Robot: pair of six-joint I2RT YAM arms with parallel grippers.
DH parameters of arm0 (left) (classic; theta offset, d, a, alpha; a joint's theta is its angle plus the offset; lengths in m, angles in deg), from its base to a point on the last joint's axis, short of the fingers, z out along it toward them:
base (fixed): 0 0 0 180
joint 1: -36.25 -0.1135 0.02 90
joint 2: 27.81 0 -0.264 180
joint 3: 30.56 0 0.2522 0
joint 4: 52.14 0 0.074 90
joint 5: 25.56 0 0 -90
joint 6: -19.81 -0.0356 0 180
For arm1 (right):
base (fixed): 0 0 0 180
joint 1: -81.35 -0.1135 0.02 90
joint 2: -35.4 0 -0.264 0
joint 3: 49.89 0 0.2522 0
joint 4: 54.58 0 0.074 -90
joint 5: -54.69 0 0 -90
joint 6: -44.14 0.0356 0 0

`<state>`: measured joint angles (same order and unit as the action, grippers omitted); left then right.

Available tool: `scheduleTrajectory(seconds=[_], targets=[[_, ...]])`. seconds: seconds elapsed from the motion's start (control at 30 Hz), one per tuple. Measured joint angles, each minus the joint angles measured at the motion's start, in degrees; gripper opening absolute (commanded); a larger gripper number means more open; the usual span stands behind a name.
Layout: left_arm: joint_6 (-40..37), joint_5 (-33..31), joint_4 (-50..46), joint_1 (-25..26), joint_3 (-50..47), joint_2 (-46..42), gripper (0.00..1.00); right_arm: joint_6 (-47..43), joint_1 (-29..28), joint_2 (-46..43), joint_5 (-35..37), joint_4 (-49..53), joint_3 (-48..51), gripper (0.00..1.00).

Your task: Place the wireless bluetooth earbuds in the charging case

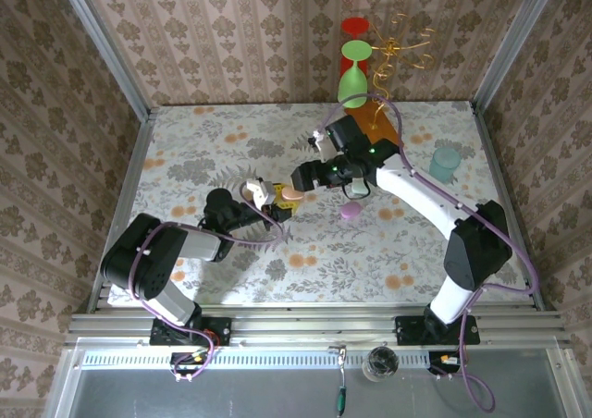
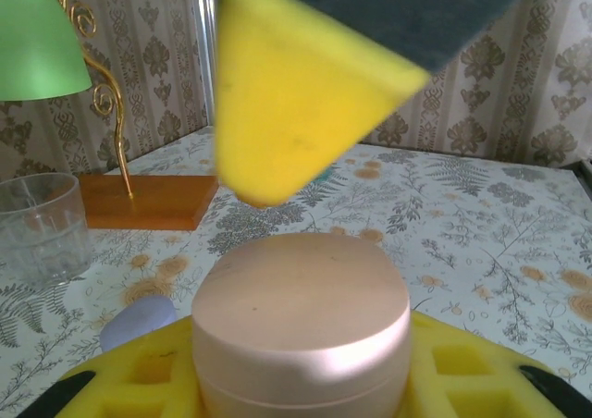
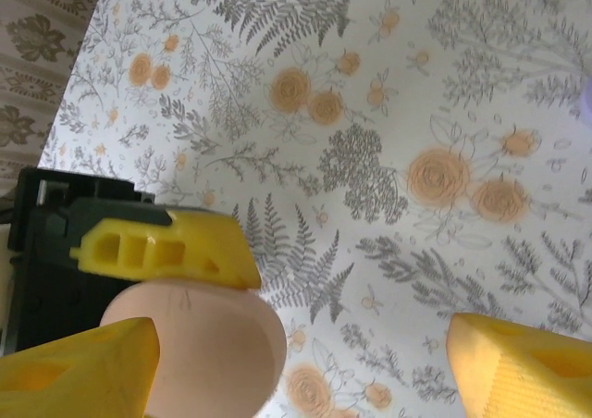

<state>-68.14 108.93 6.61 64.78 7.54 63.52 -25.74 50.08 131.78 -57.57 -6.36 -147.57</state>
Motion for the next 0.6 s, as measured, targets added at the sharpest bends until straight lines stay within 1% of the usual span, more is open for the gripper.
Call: scheduleTrajectory(seconds=[0.13, 0.3, 0.47, 0.6], targets=[[2.01, -0.39, 0.00, 0.00, 0.74, -0.24, 0.34, 4.74, 2.45, -2.38, -5.88, -3.98, 3.87, 0.81], [3.89, -1.44, 0.02, 0.33, 1.60, -2.29, 0.34, 13.11, 5.09, -4.96, -15.45, -12.98, 9.64, 0.81], [4.68, -2.36, 0.20, 0.81, 3.06, -2.99, 0.33, 21.03, 5.92, -5.79, -22.16, -21.64, 14.80, 0.79], [4.72, -3.02, 0.20, 1.53, 3.78, -2.99, 0.34, 28.65, 5.95, -5.79, -26.38, -30.40, 18.49, 0.75]])
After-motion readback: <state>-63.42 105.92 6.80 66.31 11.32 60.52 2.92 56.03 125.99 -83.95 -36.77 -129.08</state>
